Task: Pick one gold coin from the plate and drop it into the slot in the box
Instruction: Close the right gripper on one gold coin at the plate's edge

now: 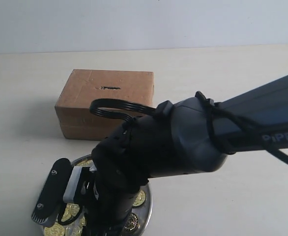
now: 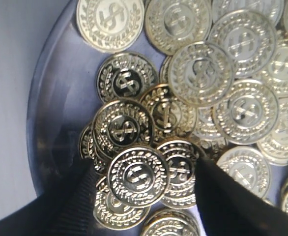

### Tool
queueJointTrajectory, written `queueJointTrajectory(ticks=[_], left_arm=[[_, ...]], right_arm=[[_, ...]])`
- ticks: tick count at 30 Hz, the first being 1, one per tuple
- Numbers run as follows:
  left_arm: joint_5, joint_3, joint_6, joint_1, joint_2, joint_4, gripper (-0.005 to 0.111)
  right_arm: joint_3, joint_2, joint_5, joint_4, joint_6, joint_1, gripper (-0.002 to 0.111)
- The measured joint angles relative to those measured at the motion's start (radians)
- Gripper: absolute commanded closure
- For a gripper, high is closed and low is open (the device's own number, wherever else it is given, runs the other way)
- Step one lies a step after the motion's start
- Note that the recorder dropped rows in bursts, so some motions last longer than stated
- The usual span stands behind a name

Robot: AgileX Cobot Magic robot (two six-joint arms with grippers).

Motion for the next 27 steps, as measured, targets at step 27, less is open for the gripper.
queueJointTrajectory(ticks=[27], left_arm=[[0.0,0.0,0.0,0.0,0.0,0.0,0.107]], right_arm=[[-0.011,0.017,0.025,-0.002,0.008,0.0,0.056]])
